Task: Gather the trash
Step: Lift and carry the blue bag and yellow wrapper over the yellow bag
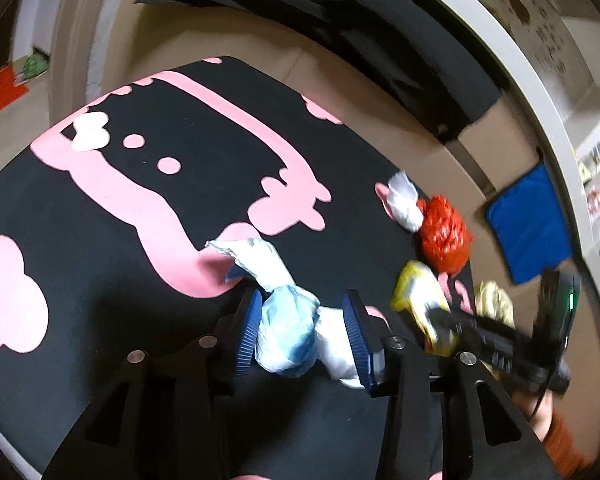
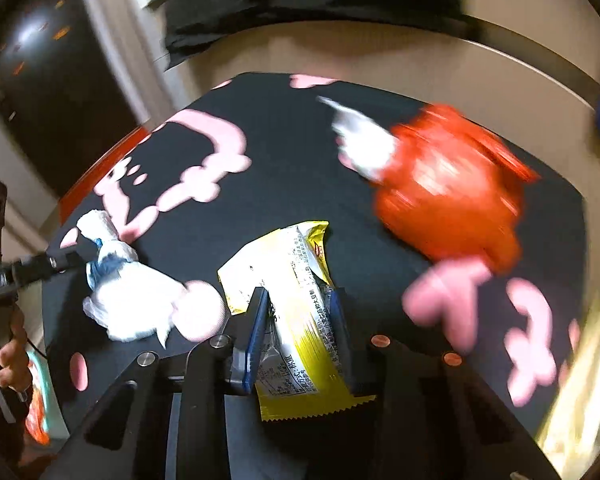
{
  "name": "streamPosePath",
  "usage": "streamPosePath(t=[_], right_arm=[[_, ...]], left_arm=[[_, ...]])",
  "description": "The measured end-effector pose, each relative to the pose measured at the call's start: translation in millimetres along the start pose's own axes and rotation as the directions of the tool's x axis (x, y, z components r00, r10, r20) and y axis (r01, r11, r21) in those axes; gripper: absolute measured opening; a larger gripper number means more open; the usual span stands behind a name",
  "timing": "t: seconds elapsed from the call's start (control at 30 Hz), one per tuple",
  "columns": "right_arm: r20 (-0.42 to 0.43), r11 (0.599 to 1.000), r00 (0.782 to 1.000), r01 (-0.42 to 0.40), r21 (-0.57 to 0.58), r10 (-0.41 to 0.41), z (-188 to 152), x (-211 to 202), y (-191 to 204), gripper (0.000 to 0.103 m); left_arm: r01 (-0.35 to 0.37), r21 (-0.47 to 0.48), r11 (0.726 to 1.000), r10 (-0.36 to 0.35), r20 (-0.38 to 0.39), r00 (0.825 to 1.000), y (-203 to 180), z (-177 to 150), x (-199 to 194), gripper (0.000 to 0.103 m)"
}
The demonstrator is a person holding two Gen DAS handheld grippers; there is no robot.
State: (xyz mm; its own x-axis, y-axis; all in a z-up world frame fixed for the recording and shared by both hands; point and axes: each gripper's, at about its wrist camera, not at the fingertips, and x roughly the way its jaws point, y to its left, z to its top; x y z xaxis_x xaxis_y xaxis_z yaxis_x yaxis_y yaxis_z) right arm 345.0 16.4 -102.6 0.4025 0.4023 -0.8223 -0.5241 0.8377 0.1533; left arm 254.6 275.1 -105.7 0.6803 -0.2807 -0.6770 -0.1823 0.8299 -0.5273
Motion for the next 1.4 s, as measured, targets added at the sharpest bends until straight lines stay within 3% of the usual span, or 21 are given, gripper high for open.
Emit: streamPosePath(t=[0.2, 0.37, 0.47, 0.6, 0.73, 0.93, 0.97, 1.2, 1.4], right_arm=[[0.041, 0.996, 0.997, 0.069, 0.061, -0.072, -36, -26, -17, 0.031], [0.088, 0.998, 0.994, 0.057, 0.028, -0.059, -47, -38, -18, 0.049], [0.104, 0.994, 0.992, 0.072, -0.077, -0.064, -48, -40, -6, 0.056], [0.086, 0.985, 0.995, 0.073, -0.156, -0.06, -47, -31, 4, 0.056], [0.049, 0.992, 0.999, 0.024, -0.126, -0.018, -41, -19, -2, 0.056], [0.064, 0.971, 0.997, 0.066, -0.231, -0.052, -46, -29, 16, 0.043], [0.072, 0.97, 0.996, 0.065, -0.235, -0.049, -47, -33, 17, 0.037], [0.202, 0.979, 0.978, 0.081, -0.185, -0.043, -40, -88, 7, 0.036], [0.317, 0.987, 0.946, 0.106, -0.12, -0.063, -34, -145, -13, 0.036]], left_arm=[[-0.093, -0.036, 0.995, 0.093, -0.018, 0.996, -4, 3, 20, 0.045], [-0.139, -0.033, 0.99, 0.137, -0.059, 0.989, -12, -4, 34, 0.045], [-0.144, -0.016, 0.989, 0.143, -0.07, 0.987, -16, -11, 34, 0.045], [-0.153, 0.021, 0.988, 0.154, -0.056, 0.986, -21, -18, 29, 0.037], [-0.15, 0.052, 0.987, 0.153, -0.052, 0.987, -28, -21, 23, 0.032], [-0.137, 0.087, 0.987, 0.139, -0.023, 0.99, -47, -20, 12, 0.031], [-0.133, 0.096, 0.986, 0.135, -0.017, 0.991, -52, -19, 10, 0.031], [-0.097, 0.175, 0.98, 0.092, 0.037, 0.995, -97, -12, -10, 0.031], [-0.068, 0.271, 0.96, 0.043, 0.098, 0.994, -146, -2, -28, 0.031]])
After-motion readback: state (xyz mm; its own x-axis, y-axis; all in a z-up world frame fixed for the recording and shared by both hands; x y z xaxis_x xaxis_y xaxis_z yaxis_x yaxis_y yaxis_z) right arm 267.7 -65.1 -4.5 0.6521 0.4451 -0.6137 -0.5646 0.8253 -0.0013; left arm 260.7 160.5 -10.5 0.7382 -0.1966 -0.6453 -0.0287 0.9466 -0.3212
